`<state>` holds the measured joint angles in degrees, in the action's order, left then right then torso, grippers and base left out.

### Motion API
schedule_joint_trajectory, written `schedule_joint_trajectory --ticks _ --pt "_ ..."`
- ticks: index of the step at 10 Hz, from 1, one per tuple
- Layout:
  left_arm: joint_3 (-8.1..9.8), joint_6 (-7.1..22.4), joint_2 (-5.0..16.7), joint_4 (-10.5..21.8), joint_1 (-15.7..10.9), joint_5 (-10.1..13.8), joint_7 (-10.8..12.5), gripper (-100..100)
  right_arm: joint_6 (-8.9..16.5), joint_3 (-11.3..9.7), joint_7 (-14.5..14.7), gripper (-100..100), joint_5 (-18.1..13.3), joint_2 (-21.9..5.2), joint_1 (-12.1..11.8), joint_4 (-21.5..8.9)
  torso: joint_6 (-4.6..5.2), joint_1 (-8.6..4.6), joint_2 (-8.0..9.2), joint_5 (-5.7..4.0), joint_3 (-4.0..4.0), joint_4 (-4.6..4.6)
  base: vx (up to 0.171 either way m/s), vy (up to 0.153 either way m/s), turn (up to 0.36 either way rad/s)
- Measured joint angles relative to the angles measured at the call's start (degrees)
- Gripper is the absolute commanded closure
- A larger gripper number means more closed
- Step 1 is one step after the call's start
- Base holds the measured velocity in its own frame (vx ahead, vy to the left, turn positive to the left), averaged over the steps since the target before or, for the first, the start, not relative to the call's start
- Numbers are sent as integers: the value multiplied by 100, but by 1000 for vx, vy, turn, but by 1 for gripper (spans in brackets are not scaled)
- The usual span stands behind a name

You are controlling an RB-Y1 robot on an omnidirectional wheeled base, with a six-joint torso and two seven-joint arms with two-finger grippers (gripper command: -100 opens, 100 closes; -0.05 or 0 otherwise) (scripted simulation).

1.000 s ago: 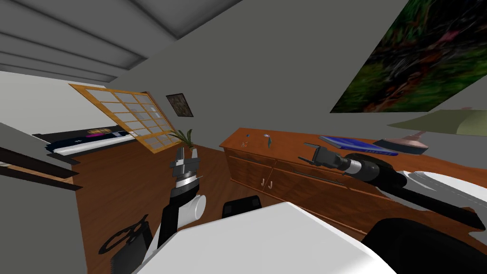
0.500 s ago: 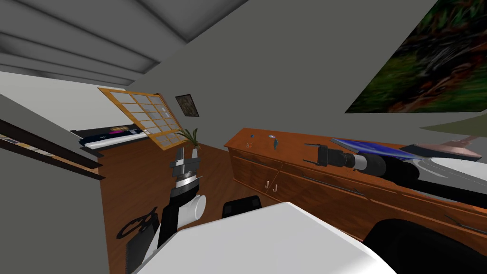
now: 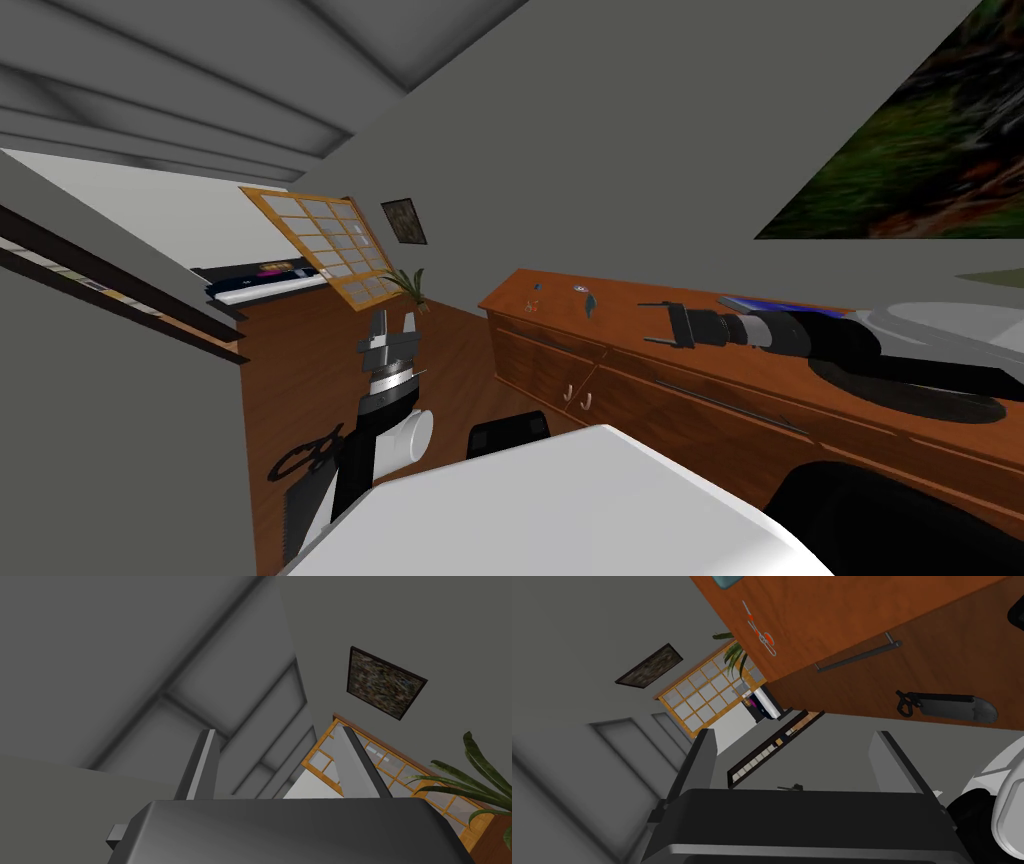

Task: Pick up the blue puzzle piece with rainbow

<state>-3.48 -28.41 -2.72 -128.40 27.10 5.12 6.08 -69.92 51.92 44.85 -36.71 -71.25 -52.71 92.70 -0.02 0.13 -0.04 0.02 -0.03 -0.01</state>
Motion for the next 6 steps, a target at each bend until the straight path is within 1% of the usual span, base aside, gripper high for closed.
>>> schedule_joint_trajectory --ticks 1,2,3,4,5,6 --pt "0 0 0 0 1 0 0 0 -66 15 88 -100 -83 -167 -23 -77 4 0 -1 0 -1 0 26 42 150" --pt "0 0 0 0 0 0 0 0 -141 30 209 -100 -234 -372 -60 -234 0 3 -5 1 -3 -1 28 27 72" --pt "1 0 0 0 1 0 0 0 -198 59 293 -100 -323 -540 -102 -296 4 0 -5 0 -3 -1 33 29 134" --pt "0 0 0 0 0 0 0 0 -288 148 388 -100 -487 -698 -205 -383 1 1 -6 0 -4 -1 24 24 82" --pt "1 0 0 0 1 0 0 0 -348 159 470 -100 -571 -870 -232 -462 4 -1 -4 0 -3 -1 19 28 166" --pt "0 0 0 0 0 0 0 0 -427 191 580 -100 -724 -1042 -299 -588 1 0 -3 0 -2 -1 20 18 73"
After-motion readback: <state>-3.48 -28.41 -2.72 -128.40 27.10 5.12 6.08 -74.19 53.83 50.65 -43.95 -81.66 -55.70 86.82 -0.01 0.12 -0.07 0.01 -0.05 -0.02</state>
